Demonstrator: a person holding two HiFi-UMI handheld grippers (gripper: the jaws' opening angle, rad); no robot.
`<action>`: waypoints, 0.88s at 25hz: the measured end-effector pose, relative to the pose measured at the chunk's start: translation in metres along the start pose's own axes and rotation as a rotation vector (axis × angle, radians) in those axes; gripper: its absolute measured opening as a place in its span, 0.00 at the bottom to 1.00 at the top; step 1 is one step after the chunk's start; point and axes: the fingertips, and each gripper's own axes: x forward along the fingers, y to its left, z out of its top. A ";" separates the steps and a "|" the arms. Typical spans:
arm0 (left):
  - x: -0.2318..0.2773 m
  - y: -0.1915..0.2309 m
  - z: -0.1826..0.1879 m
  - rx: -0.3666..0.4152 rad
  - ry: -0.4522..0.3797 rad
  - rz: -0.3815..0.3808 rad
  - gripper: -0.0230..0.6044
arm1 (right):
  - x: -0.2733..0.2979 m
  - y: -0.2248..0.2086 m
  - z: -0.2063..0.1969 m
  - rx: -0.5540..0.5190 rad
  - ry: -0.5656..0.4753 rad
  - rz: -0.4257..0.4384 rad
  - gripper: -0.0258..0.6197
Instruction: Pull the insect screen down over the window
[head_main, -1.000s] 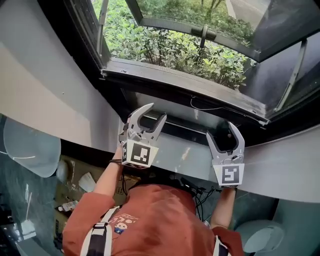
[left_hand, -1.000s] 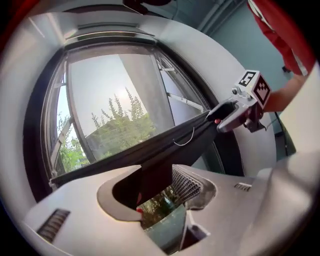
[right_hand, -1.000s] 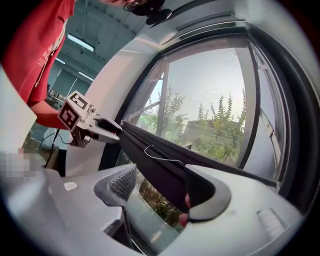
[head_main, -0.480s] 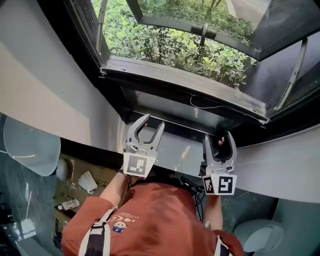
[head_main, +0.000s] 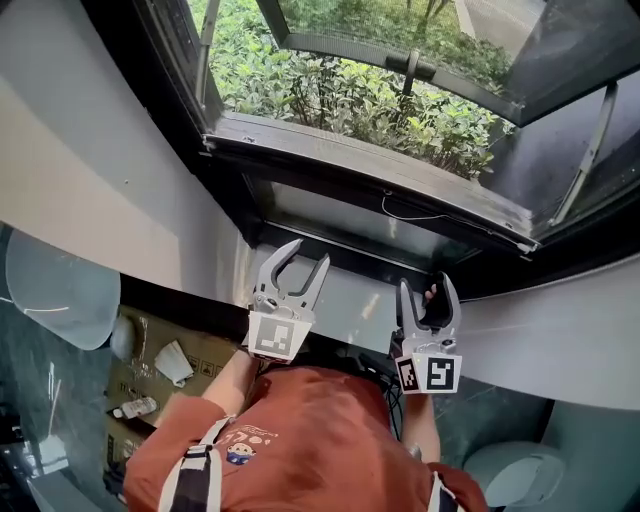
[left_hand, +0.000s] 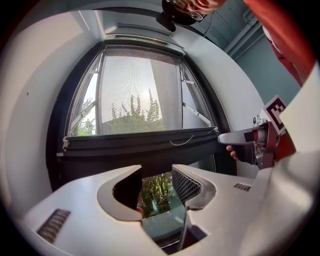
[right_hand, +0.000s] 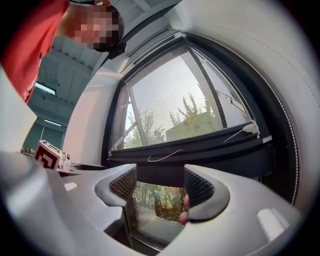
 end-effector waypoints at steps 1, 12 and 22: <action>0.000 0.001 0.000 0.003 -0.004 0.003 0.34 | 0.001 0.000 0.000 -0.007 0.000 0.001 0.52; -0.004 -0.002 0.003 -0.019 0.002 0.006 0.26 | -0.003 -0.005 0.008 -0.050 -0.005 0.000 0.42; -0.009 0.001 -0.002 -0.037 0.007 0.038 0.05 | -0.016 -0.019 0.021 -0.102 -0.043 -0.041 0.12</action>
